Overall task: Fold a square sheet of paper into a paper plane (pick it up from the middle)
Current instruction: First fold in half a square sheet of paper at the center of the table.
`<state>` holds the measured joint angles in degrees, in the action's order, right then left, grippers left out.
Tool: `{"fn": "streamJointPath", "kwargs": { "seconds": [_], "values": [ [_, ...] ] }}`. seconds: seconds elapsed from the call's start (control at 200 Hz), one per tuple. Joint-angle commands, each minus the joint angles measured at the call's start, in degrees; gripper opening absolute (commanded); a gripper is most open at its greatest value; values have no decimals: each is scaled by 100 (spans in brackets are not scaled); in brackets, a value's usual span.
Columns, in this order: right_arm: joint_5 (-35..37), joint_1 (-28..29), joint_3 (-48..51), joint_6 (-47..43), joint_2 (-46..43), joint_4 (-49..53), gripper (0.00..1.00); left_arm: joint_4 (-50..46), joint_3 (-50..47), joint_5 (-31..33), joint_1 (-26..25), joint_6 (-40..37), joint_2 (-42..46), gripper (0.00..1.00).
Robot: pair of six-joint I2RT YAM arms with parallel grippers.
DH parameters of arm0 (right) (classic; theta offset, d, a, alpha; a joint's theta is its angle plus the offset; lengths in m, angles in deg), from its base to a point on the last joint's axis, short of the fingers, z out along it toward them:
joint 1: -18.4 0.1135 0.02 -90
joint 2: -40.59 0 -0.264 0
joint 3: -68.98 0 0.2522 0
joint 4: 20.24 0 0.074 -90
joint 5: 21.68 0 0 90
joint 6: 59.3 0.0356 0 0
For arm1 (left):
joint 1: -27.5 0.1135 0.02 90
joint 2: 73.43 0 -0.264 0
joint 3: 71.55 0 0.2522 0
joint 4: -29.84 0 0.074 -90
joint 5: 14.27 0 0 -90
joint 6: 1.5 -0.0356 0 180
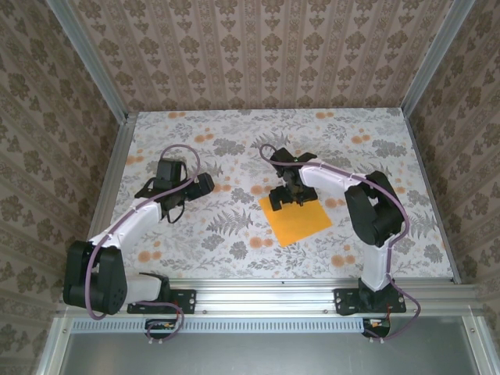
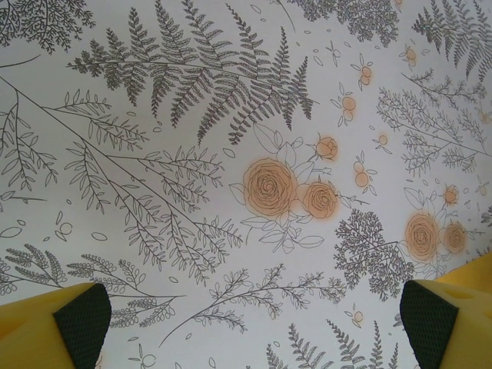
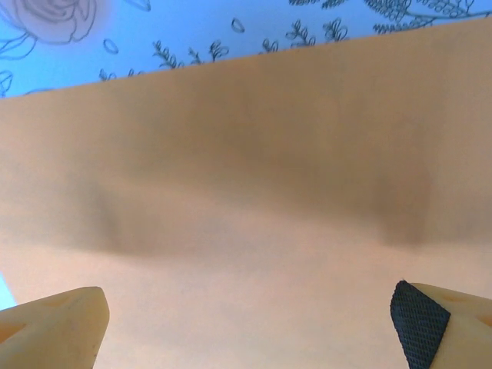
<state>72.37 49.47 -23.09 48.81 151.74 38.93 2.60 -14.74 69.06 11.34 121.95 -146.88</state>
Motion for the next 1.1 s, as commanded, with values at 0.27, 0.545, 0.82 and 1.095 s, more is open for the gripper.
{"fn": "streamJointPath", "kwargs": {
  "seconds": [0.27, 0.545, 0.82, 1.095],
  "values": [
    [-142, -66, -247, -194, 645, 190, 95, -6, -56, 8, -53, 91, -38, 100],
    [-46, -75, -120, -172, 752, 240, 85, 2, -77, 30, -49, 91, -46, 100],
    [-874, -75, 30, 145, 107, -72, 58, 13, -103, -17, -71, 141, -48, 100],
    [-2899, -109, 509, 1219, -959, -1619, 31, 614, -503, -848, -180, 511, 100, 90]
  ]
}}
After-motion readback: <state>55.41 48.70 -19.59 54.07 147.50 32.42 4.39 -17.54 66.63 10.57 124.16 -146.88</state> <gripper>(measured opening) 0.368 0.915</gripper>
